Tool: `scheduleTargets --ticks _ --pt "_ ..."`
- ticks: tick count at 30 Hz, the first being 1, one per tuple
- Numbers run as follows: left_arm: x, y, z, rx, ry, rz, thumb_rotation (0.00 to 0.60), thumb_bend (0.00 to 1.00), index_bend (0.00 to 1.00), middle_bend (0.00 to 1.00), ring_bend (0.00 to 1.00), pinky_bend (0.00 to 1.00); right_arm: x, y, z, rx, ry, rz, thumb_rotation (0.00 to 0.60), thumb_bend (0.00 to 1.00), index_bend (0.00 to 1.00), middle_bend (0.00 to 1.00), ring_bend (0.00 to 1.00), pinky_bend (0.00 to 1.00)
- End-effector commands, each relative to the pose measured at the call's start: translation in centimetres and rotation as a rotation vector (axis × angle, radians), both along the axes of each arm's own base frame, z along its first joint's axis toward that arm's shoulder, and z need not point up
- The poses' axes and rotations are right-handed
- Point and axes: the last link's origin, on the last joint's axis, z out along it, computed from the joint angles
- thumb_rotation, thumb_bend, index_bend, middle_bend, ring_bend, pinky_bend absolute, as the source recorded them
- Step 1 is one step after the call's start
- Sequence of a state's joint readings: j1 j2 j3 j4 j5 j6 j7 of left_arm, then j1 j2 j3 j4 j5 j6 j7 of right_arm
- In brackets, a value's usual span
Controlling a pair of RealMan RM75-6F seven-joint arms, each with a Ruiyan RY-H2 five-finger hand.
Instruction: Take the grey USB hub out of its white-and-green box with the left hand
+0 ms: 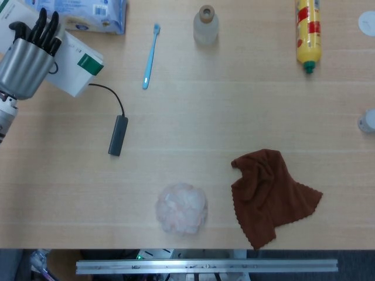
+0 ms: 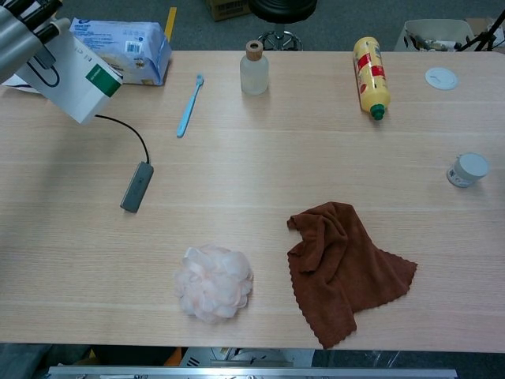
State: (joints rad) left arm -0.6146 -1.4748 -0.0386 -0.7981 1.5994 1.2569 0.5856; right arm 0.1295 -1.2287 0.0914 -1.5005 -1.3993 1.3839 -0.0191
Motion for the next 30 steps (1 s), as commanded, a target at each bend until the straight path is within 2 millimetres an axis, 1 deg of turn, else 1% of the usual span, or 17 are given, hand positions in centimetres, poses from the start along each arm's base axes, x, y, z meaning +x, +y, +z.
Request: scheduleTargets --ticks 1,8,12,18,20,26,30 --pt "0.2 -0.1 0.2 0.007 0.010 -0.015 0.600 0.12 0.19 0.08 0.09 0.41 0.0 0.0 -0.1 0.002 -0.002 0.000 0.600 0.00 0.35 0.23 0.07 0.17" --pt "0.9 0.7 1.9 0.071 -0.035 -0.018 0.600 0.12 0.19 0.08 0.09 0.41 0.1 0.0 -0.1 0.000 -0.002 0.002 0.600 0.00 0.35 0.23 0.07 0.17" --pt "0.6 0.4 2.0 0.059 -0.050 0.004 0.600 0.12 0.19 0.08 0.09 0.41 0.0 0.0 -0.2 0.004 -0.005 -0.002 0.600 0.00 0.35 0.23 0.07 0.17" --pt "0.0 -1.7 -0.2 -0.053 -0.162 0.100 0.600 0.12 0.18 0.08 0.09 0.42 0.0 0.0 -0.4 0.010 -0.007 0.000 0.600 0.00 0.35 0.23 0.07 0.17" --pt "-0.2 -2.6 -1.1 -0.105 -0.216 0.162 0.600 0.12 0.18 0.08 0.09 0.42 0.1 -0.1 -0.4 0.009 -0.007 0.004 0.600 0.00 0.35 0.23 0.07 0.17" --pt "-0.6 -4.2 -2.6 -0.206 -0.277 0.297 0.600 0.12 0.18 0.08 0.09 0.43 0.1 0.0 -0.4 0.008 -0.006 0.003 0.600 0.00 0.35 0.23 0.07 0.17" --pt "-1.2 -4.8 -3.3 -0.288 -0.330 0.431 0.600 0.12 0.17 0.06 0.09 0.43 0.1 0.0 -0.4 0.007 -0.007 0.002 0.600 0.00 0.35 0.23 0.07 0.17"
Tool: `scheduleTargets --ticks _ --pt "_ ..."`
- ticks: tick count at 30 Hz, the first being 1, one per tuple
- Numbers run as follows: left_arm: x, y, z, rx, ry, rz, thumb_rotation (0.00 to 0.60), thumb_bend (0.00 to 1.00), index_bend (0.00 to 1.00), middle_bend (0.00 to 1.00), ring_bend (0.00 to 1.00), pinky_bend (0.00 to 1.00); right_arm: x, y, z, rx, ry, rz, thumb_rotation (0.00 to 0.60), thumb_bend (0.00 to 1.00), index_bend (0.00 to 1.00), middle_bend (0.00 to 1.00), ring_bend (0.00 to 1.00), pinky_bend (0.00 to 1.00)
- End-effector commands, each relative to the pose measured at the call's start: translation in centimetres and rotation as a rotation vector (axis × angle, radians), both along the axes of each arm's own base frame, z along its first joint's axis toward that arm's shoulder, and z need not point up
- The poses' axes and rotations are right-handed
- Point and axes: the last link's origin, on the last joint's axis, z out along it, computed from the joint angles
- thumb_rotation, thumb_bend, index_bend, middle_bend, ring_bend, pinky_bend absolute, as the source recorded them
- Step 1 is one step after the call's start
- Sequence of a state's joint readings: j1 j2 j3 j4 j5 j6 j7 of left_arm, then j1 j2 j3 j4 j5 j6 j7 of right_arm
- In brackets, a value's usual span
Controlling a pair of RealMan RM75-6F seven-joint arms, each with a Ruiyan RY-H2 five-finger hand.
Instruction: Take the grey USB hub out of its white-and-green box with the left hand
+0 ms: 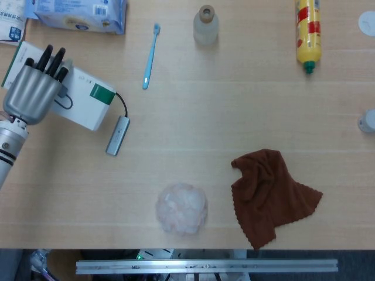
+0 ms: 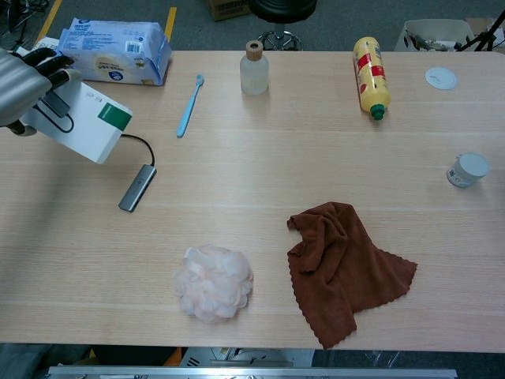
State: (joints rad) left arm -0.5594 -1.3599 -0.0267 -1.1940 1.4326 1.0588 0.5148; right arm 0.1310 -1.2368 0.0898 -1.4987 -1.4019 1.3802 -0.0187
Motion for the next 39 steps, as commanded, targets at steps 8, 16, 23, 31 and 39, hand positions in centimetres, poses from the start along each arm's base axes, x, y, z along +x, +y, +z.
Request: scheduleTargets --ticks 8,16,23,31,39 --pt "-2.1 -1.7 -1.3 -0.165 -0.067 0.258 0.600 0.12 0.15 0.04 0.08 0.42 -0.1 0.1 0.0 -0.001 -0.001 -0.002 0.600 0.00 0.35 0.23 0.07 0.17" --pt "-3.3 -1.3 -1.2 -0.140 -0.053 0.319 0.600 0.12 0.12 0.02 0.07 0.40 -0.1 0.1 0.0 -0.003 -0.003 -0.001 0.600 0.00 0.35 0.23 0.07 0.17" --pt "-5.6 -0.7 -1.2 -0.097 -0.014 0.367 0.600 0.12 0.12 0.00 0.07 0.38 -0.1 0.1 0.1 -0.005 -0.001 -0.002 0.600 0.00 0.35 0.23 0.07 0.17" --pt "-6.1 -0.5 -1.2 -0.105 -0.053 0.409 0.600 0.12 0.10 0.00 0.04 0.33 0.0 0.0 0.1 -0.001 0.000 0.000 0.600 0.00 0.35 0.23 0.07 0.17" --pt "-5.7 -0.8 -1.1 -0.124 -0.090 0.426 0.600 0.00 0.03 0.00 0.00 0.26 0.0 0.0 0.1 -0.003 -0.001 0.000 0.600 0.00 0.35 0.23 0.07 0.17"
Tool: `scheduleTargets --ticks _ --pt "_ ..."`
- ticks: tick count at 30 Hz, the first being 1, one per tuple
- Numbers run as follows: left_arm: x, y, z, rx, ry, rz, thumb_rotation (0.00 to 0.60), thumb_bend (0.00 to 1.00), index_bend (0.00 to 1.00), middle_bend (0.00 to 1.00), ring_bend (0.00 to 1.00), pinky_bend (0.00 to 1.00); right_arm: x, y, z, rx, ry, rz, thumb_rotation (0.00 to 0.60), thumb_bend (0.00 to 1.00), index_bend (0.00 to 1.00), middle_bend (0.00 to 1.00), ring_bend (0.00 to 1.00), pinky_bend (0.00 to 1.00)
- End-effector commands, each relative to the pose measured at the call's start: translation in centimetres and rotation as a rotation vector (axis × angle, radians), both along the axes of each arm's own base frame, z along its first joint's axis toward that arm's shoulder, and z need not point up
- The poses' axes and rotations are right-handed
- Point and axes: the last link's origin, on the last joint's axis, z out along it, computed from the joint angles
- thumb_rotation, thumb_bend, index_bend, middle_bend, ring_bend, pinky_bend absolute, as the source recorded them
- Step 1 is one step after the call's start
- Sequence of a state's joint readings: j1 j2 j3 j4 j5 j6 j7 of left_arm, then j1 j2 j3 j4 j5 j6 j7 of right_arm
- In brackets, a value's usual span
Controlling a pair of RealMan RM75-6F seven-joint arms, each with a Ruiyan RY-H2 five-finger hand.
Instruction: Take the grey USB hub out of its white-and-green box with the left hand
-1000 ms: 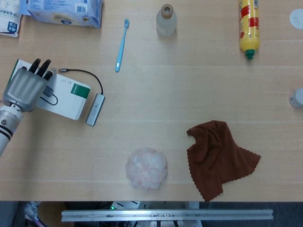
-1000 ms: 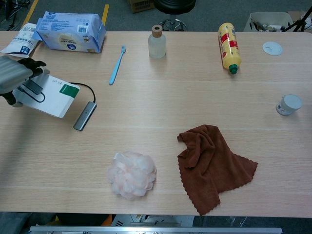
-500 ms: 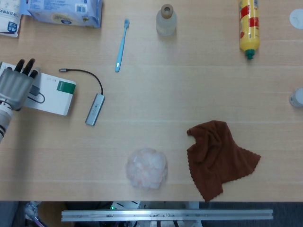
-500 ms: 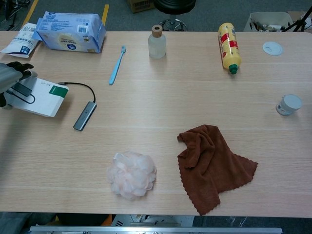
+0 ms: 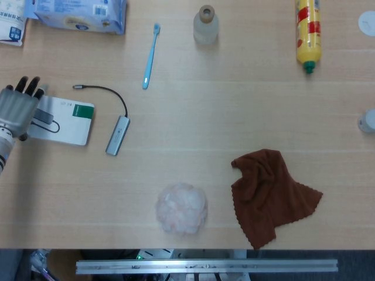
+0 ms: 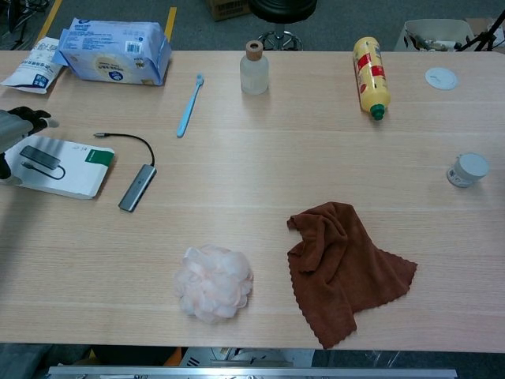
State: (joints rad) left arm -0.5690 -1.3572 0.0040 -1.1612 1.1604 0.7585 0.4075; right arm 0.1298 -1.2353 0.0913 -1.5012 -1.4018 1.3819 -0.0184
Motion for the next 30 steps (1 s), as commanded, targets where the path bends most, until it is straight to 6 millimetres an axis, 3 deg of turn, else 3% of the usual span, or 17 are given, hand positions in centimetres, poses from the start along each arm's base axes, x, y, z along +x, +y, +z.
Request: scheduleTargets --ticks 1,7,13,23,30 --pt "0.1 -0.1 0.1 -0.002 -0.010 0.004 0.600 0.00 0.02 0.00 0.00 0.25 0.0 0.0 0.0 -0.001 0.000 0.000 0.600 0.00 0.35 0.23 0.07 0.17" --pt "0.5 -0.1 0.4 0.018 -0.044 0.003 0.600 0.00 0.00 0.00 0.00 0.25 0.1 0.0 0.3 -0.009 0.002 0.004 0.600 0.00 0.35 0.23 0.07 0.17" --pt "3.2 -0.8 2.7 0.185 -0.260 -0.086 0.600 0.00 0.07 0.00 0.03 0.28 0.7 0.0 1.4 -0.033 0.006 0.028 0.600 0.00 0.35 0.23 0.07 0.17" --pt "4.5 -4.4 6.6 0.462 -0.432 -0.249 0.600 0.00 0.19 0.12 0.14 0.39 2.1 0.7 3.1 -0.026 0.036 0.057 0.600 0.00 0.35 0.23 0.07 0.17" --pt "4.0 -7.1 7.8 0.540 -0.442 -0.305 0.600 0.00 0.23 0.18 0.18 0.42 2.6 1.5 3.8 0.016 0.069 0.062 0.600 0.00 0.35 0.23 0.07 0.17"
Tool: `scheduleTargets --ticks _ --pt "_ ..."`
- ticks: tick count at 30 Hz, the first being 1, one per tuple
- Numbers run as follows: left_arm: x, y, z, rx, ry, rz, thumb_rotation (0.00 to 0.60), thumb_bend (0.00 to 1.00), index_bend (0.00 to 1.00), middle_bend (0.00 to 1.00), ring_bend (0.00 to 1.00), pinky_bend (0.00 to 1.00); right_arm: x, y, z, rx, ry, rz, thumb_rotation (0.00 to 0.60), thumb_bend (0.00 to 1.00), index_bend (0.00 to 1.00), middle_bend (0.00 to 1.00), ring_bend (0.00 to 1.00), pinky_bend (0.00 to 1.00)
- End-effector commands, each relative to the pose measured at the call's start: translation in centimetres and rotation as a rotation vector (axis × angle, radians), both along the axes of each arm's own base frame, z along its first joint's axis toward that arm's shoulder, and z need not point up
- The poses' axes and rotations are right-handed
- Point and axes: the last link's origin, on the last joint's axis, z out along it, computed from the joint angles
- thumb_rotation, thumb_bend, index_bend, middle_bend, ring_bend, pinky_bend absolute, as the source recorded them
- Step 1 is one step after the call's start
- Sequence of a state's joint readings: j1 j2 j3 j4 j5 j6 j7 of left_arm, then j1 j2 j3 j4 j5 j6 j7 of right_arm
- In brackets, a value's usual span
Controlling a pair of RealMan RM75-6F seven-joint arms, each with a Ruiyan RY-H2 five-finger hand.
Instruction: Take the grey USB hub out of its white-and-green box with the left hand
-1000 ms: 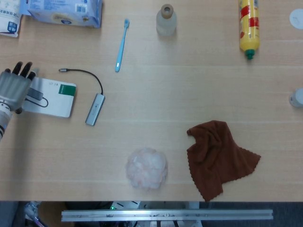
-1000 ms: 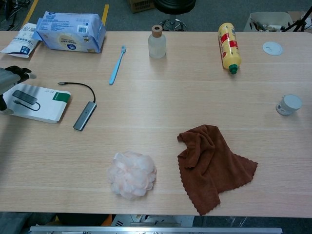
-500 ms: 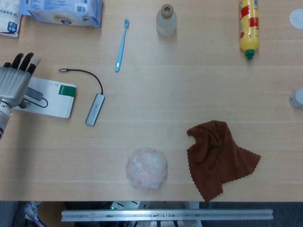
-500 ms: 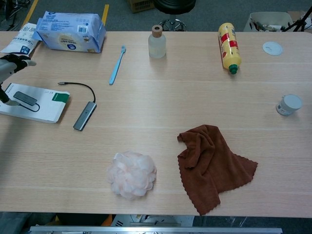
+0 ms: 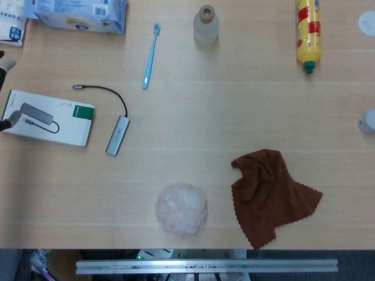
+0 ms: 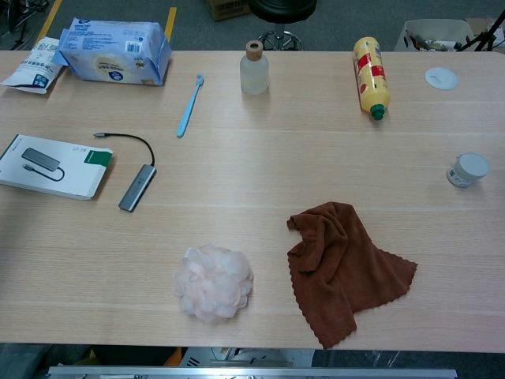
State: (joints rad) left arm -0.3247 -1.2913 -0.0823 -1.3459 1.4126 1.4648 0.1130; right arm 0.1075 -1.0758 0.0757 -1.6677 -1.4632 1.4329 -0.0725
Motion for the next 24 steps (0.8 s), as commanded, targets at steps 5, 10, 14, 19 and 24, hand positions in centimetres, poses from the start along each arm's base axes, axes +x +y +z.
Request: scheduleTargets --ticks 5,10,14,19,24 --pt "-0.7 -3.6 1.0 0.047 -0.056 -0.052 0.600 0.00 0.25 0.21 0.19 0.43 0.4 1.2 0.1 0.047 0.020 -0.007 0.600 0.00 0.35 0.23 0.08 0.17" --pt "-1.3 -5.7 1.6 0.077 -0.070 -0.046 0.600 0.00 0.27 0.23 0.20 0.45 0.5 2.3 -0.1 0.058 0.019 -0.022 0.600 0.00 0.35 0.23 0.08 0.17" --pt "-2.0 -6.5 1.7 0.070 -0.059 0.007 0.600 0.00 0.27 0.23 0.21 0.45 0.7 2.6 -0.2 0.055 0.011 -0.034 0.600 0.00 0.35 0.23 0.08 0.17" --pt "-2.8 -6.6 1.6 0.052 -0.046 0.066 0.600 0.00 0.26 0.23 0.21 0.45 0.7 2.5 -0.2 0.055 0.008 -0.040 0.600 0.00 0.35 0.23 0.08 0.17" --pt "-3.5 -6.6 1.2 0.031 -0.044 0.100 0.600 0.00 0.26 0.22 0.21 0.45 0.9 2.3 -0.4 0.066 0.006 -0.036 0.600 0.00 0.35 0.23 0.08 0.17"
